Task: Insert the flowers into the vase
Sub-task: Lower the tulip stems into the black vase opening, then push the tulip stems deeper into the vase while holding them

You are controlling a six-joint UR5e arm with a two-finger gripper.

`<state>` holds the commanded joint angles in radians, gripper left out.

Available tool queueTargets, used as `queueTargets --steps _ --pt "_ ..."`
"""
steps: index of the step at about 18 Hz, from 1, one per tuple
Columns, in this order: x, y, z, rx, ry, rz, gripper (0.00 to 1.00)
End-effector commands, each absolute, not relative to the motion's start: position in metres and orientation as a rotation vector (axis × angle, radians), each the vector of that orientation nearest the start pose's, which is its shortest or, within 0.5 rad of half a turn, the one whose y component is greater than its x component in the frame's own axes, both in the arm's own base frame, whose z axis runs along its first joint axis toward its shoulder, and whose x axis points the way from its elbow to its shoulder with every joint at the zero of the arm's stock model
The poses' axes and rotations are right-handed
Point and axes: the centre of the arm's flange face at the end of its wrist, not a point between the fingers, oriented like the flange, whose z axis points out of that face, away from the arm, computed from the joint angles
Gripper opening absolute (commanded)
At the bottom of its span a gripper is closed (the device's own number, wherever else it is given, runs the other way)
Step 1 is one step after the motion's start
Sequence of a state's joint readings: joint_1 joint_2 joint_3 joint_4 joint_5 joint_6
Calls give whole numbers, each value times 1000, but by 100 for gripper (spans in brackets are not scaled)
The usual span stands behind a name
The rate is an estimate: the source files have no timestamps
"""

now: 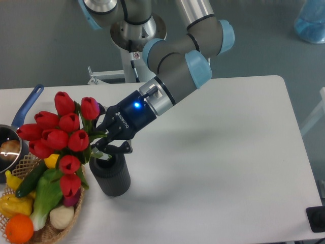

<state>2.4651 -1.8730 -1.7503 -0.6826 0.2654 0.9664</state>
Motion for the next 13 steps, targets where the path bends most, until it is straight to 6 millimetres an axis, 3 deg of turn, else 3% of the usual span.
queueTargets --steps 13 --pt "-303 537 373 -1819 359 -545 18"
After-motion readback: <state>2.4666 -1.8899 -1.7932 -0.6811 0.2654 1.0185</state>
